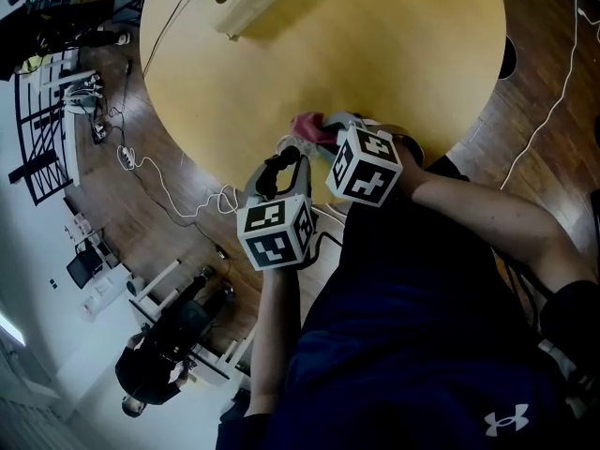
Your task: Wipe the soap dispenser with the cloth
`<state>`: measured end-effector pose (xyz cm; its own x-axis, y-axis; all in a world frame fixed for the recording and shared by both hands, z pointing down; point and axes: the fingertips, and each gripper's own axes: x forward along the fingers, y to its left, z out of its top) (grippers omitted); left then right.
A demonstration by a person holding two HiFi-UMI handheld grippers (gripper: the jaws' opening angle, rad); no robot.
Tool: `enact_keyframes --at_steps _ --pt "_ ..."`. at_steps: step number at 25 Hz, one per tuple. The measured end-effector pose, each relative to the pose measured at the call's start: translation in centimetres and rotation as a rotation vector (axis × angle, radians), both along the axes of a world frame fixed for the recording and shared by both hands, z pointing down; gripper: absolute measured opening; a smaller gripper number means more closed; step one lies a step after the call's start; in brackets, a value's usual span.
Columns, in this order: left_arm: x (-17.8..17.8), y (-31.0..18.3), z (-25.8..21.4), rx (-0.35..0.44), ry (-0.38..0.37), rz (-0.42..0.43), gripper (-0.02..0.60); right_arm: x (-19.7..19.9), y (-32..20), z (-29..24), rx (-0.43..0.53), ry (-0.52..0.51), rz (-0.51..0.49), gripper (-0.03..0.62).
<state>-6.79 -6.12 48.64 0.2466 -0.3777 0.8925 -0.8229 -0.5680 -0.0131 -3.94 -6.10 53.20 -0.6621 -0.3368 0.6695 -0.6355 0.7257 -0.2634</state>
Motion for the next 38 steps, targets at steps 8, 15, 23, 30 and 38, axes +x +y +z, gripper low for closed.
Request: enact_keyframes --at_steps 8,15,23,30,38 --pt "0.1 -1.0 0.9 0.063 -0.083 0.256 0.141 -0.2 1.7 4.2 -0.120 0.034 -0.024 0.076" --pt "0.0 -0.9 0.7 0.011 -0.042 0.464 0.133 -0.2 -0.1 -0.7 -0.008 -0.063 0.030 0.075" --pt "-0.3 -1.0 0.7 -0.002 -0.007 -0.005 0.175 -0.4 1.2 4.8 -0.146 0.007 0.023 0.075" --pt "0.4 -0.9 0.4 0.035 -0.018 0.401 0.133 0.0 0.7 -0.3 -0.041 -0.063 0.017 0.076" --pt "-0.8 -0.4 0.9 0.061 -0.119 0.376 0.195 -0.3 0.9 3.9 -0.088 0.033 -0.018 0.075"
